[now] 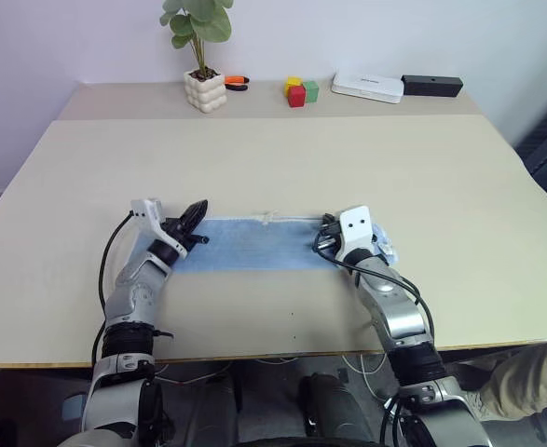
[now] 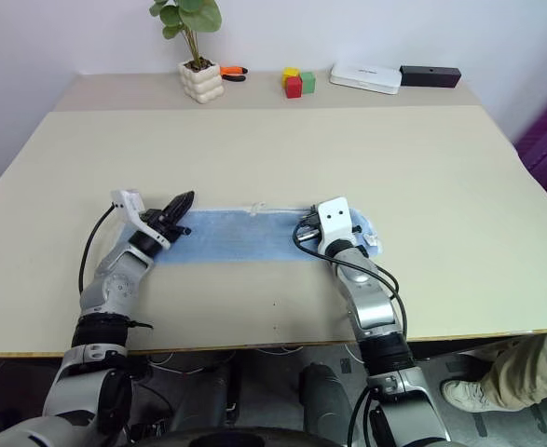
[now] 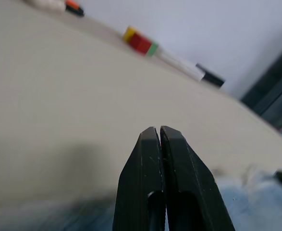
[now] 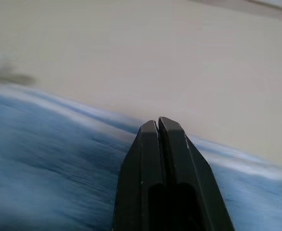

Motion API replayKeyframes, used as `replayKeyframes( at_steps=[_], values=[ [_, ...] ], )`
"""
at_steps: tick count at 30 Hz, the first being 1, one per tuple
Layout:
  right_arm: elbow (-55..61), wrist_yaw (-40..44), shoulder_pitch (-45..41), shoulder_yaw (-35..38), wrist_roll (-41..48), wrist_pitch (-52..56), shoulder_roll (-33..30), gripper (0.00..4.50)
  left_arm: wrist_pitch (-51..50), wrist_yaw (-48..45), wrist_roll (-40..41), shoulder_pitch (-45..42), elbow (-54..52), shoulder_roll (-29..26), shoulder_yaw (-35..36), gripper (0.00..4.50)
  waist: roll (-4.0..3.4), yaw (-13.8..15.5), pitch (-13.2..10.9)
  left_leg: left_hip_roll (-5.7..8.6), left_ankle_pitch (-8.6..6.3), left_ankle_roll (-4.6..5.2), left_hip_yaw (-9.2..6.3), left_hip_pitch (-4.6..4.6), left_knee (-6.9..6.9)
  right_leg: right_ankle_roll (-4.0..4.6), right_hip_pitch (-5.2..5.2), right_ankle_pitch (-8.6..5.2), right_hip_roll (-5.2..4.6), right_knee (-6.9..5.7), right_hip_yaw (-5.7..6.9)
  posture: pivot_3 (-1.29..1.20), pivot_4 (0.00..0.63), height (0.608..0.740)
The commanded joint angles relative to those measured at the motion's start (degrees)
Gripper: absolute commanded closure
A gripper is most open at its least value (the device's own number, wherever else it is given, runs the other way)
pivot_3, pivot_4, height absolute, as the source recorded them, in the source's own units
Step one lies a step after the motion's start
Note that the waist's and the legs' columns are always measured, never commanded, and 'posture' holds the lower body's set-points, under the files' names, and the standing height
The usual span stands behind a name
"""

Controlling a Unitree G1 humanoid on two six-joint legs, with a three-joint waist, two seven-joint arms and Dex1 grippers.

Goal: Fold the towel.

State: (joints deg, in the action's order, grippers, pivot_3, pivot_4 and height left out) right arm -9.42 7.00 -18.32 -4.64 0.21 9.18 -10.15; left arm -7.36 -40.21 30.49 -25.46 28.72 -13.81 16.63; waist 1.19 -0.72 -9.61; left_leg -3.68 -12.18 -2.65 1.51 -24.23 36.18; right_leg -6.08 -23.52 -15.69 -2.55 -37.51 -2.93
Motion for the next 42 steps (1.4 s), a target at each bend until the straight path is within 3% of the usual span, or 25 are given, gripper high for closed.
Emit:
replayKeyframes(
  at_steps=[1,12,20,21,23,24,30,31,35,39,42],
  values=[
    [-1.7,-1.4,0.5,2.4,-1.0,-2.3,-0.9,4.48,3.2,-0.6,-1.3,-0.6,4.2,-3.1,2.2,4.43,0.01,-0.1,0.0,0.0,0.0,0.0,0.0,0.08,-0.02,0.0,0.06,0.0,0.0,0.0,-0.01,0.0,0.15,0.74],
    [-6.2,-1.7,-1.0,6.5,-1.5,-3.5,-4.6,4.48,4.6,-3.0,-0.9,-2.1,8.5,-10.3,5.4,4.43,0.02,-0.1,0.1,-0.01,-0.01,0.0,0.01,0.24,-0.07,0.01,0.21,-0.01,0.0,0.06,0.0,0.0,0.15,0.74],
    [-4.6,1.6,-1.9,8.1,1.2,-2.9,-6.5,4.48,-4.4,-2.9,3.1,-0.2,-0.3,-10.2,5.6,4.43,0.03,0.0,0.0,0.0,-0.01,0.0,0.01,0.22,-0.07,0.01,0.23,-0.01,-0.04,0.09,0.0,0.0,0.15,0.74],
    [-3.4,2.7,-1.9,8.5,2.3,-2.1,-6.5,4.25,-5.3,-3.7,3.7,0.2,-1.6,-10.3,5.5,4.48,0.02,-0.1,0.0,0.0,-0.01,0.0,0.01,0.23,-0.08,0.01,0.23,-0.01,-0.03,0.09,0.0,0.0,0.15,0.74],
    [-0.3,5.1,-2.0,10.1,5.8,0.6,-6.4,3.68,-5.5,-6.9,3.5,1.2,-4.5,-11.1,4.1,3.95,0.02,-0.2,0.0,-0.01,-0.01,0.0,0.01,0.22,-0.09,0.01,0.22,-0.01,-0.02,0.09,0.0,0.0,0.15,0.74],
    [1.2,6.2,-2.1,10.6,6.9,2.1,-6.8,3.12,-5.8,-7.3,3.4,1.3,-4.9,-11.2,4.0,3.6,0.02,-0.2,0.0,-0.01,-0.01,0.0,0.01,0.2,-0.1,0.01,0.19,-0.01,-0.02,0.1,0.0,0.0,0.15,0.74],
    [9.4,7.1,-3.4,17.1,14.3,14.0,-9.1,0.04,-6.4,-11.8,2.3,-0.2,-7.5,-14.5,1.9,0.53,0.02,0.0,0.0,-0.01,-0.01,0.0,0.01,0.16,-0.09,0.01,0.17,-0.01,-0.03,0.11,0.0,0.0,0.15,0.74],
    [11.4,5.9,-4.0,20.2,18.2,18.4,-8.5,0.0,-7.2,-13.9,2.7,-0.9,-7.1,-15.3,1.4,0.04,0.02,0.0,0.0,-0.01,-0.01,0.0,0.01,0.15,-0.09,0.02,0.16,-0.01,-0.03,0.12,0.0,0.0,0.15,0.74],
    [17.0,3.2,-5.0,29.0,30.8,32.3,-7.9,0.0,-8.2,-19.2,2.6,-2.8,-6.9,-16.9,-0.3,0.04,0.02,0.0,0.0,-0.01,-0.01,0.0,0.01,0.11,-0.1,0.03,0.15,-0.02,-0.04,0.15,0.01,0.0,0.15,0.74],
    [19.5,-5.0,-5.8,43.6,63.0,51.7,-6.0,0.0,-14.7,-30.4,6.9,-2.8,-9.7,-20.6,-1.6,0.04,0.01,-0.3,0.0,-0.05,-0.01,0.01,0.01,0.09,-0.18,0.03,0.08,-0.02,-0.02,0.17,0.01,0.0,0.15,0.74],
    [23.8,-9.9,0.6,45.5,75.1,56.8,-7.2,0.0,-22.0,-37.0,11.2,-2.4,-11.8,-23.8,-1.8,0.04,0.0,-0.3,0.0,-0.07,-0.02,0.03,0.01,0.04,-0.34,0.09,0.01,-0.04,-0.02,0.23,0.02,0.0,0.15,0.74]
  ],
)
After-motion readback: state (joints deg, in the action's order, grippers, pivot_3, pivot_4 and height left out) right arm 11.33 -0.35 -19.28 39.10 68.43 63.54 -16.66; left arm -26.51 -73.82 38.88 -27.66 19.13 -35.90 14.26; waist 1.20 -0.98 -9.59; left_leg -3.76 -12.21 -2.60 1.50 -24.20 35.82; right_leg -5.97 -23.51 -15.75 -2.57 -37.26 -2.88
